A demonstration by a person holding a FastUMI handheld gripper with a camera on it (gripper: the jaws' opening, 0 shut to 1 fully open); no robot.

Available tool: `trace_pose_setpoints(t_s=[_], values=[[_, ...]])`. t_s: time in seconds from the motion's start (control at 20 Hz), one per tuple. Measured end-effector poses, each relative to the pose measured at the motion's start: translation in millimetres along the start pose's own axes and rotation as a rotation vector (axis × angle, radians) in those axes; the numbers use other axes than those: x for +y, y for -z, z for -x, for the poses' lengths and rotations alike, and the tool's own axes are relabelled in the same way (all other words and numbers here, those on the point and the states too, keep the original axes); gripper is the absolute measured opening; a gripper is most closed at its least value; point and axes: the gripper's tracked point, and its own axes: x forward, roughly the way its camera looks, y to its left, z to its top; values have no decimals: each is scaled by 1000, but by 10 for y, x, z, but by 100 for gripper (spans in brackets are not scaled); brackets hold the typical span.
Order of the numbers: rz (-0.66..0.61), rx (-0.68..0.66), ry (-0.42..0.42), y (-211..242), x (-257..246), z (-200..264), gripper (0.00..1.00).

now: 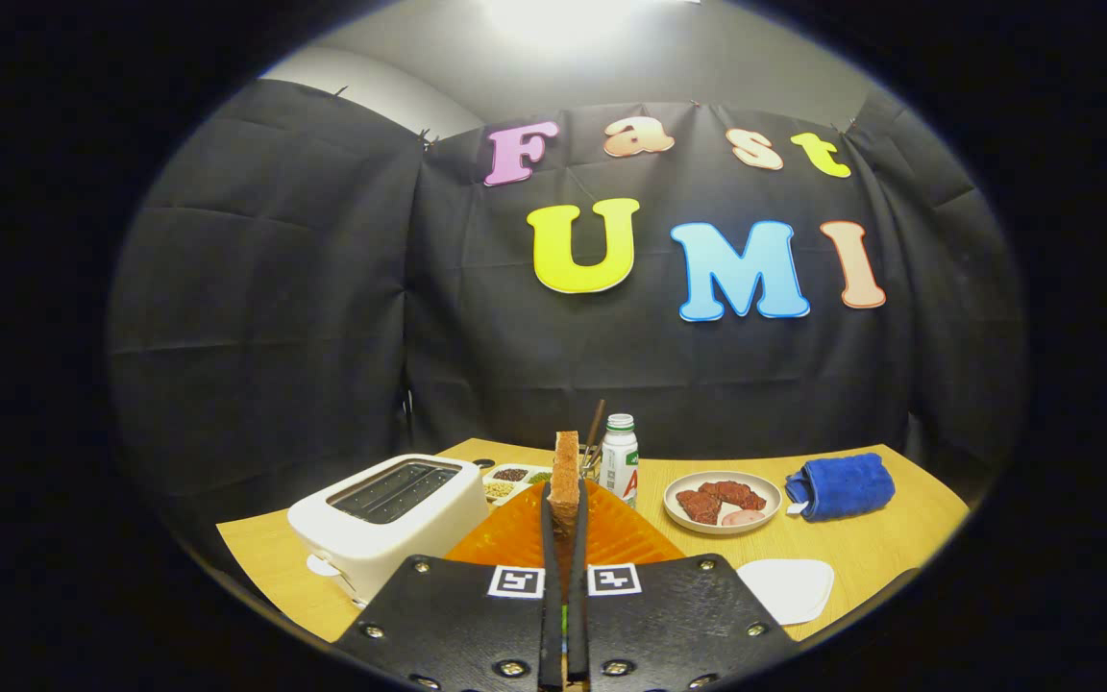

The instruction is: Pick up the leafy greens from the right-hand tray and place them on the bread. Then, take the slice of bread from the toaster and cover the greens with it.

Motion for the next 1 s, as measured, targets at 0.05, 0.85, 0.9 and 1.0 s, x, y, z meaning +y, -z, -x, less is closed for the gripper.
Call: trace_pose_setpoints(t_s=[0.05, 0.85, 0.9, 1.0], values=[[-5, 4, 6, 24, -55, -12, 2], [-57, 140, -40, 784, 85, -360, 2], [-61, 137, -49, 789, 122, -363, 2], [-75, 124, -69, 790, 171, -366, 2]])
